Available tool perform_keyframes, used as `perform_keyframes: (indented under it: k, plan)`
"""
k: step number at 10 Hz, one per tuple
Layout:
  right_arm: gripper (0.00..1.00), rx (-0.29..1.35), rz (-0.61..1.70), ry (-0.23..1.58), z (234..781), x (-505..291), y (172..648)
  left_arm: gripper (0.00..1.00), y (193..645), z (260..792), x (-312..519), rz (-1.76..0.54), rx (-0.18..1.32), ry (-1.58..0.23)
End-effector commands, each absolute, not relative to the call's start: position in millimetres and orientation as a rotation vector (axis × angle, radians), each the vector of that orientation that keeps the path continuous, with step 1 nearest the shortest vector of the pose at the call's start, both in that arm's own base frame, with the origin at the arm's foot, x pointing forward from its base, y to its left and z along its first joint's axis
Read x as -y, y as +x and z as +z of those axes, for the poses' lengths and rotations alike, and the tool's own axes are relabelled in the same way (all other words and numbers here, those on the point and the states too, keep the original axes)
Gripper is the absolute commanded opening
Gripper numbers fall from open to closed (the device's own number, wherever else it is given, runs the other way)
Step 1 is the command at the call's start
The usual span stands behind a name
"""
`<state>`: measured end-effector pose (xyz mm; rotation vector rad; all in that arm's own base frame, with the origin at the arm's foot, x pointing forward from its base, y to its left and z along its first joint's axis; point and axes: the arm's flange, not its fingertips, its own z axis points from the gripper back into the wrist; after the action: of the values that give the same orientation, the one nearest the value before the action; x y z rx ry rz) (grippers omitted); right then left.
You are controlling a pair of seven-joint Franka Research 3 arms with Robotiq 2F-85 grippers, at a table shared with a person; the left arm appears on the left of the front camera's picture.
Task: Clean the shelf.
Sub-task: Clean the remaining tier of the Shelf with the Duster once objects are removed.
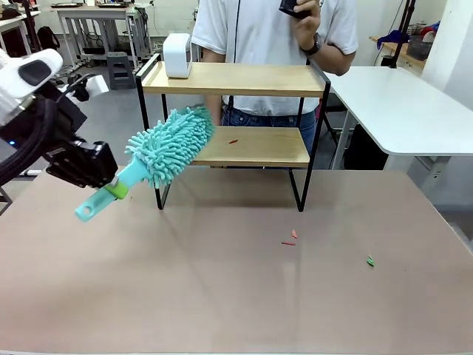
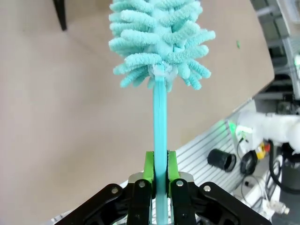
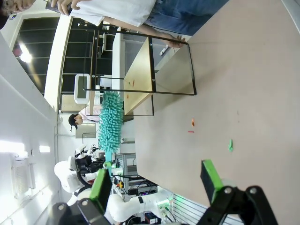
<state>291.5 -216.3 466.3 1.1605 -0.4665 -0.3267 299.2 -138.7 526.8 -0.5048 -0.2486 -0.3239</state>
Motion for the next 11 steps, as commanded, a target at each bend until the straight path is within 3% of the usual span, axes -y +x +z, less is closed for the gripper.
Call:
perform_keyframes:
  k: [1, 7, 11]
  plan:
    - [1.0, 0.5, -0.308, 1.173, 466.3, 215.6, 293.2, 0.12, 316.6, 530.2, 152.9, -0.217, 0.299, -0.472]
    - [1.0, 0.5, -0.308, 1.173, 466.3, 215.6, 293.2, 0.12, 373.5, 514.4, 178.6, -0.09, 0.307, -0.324]
    - [1.0, 0.5, -0.308, 1.173, 466.3, 215.6, 293.2, 0.12, 400.3, 509.0, 192.0, -0.151, 0.247, -0.316]
